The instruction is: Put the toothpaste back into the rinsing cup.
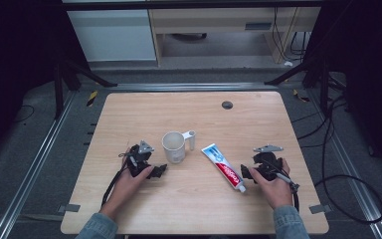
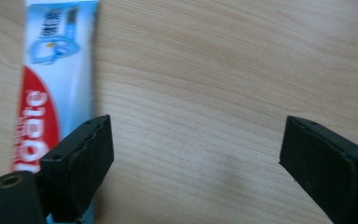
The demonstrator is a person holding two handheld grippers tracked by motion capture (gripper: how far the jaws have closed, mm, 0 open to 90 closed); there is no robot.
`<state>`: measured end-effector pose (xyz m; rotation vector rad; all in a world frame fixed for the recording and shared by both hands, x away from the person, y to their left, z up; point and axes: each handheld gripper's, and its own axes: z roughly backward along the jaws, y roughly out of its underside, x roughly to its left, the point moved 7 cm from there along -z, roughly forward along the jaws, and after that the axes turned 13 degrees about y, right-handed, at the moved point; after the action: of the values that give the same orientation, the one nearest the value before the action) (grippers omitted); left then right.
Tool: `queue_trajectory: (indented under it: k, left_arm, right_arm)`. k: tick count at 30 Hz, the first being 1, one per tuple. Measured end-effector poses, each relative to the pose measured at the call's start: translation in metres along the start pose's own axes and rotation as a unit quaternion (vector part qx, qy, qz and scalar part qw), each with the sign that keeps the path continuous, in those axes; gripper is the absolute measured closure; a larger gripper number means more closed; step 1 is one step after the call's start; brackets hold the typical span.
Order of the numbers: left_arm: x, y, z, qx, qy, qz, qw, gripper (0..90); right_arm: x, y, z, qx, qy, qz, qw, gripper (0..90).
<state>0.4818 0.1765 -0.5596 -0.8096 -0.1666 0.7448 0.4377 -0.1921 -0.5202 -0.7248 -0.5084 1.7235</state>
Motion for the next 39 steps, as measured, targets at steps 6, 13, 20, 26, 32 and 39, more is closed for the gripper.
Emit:
queue_trajectory:
  k: [6, 13, 20, 26, 32, 39]
  left_arm:
    - [0.002, -0.003, -0.003, -0.001, 0.0, 0.0, 1.0, 0.0]
    - [0.002, -0.004, -0.004, -0.001, 0.001, -0.001, 1.0, 0.0]
    - [0.002, -0.004, -0.004, -0.003, 0.001, 0.0, 1.0, 0.0]
    - [0.002, -0.004, -0.004, -0.003, 0.001, 0.0, 1.0, 0.0]
    - [0.002, -0.004, -0.004, -0.001, 0.001, -0.001, 1.0, 0.0]
    - [0.002, -0.004, -0.004, -0.001, 0.001, -0.001, 1.0, 0.0]
  right_arm:
    - [0.019, -0.022, 0.03, 0.024, -0.033, 0.071, 0.9966, 18.7]
    - [0.031, -0.047, 0.042, 0.036, -0.044, 0.101, 0.9932, 17.3]
    - [0.041, -0.062, 0.036, 0.049, -0.051, 0.118, 0.9905, 24.5]
    - [0.052, -0.063, 0.027, 0.069, -0.065, 0.121, 0.9881, 29.1]
    - [0.065, -0.062, 0.016, 0.09, -0.077, 0.128, 0.9846, 30.1]
    - [0.08, -0.061, 0.001, 0.113, -0.078, 0.134, 0.9813, 29.1]
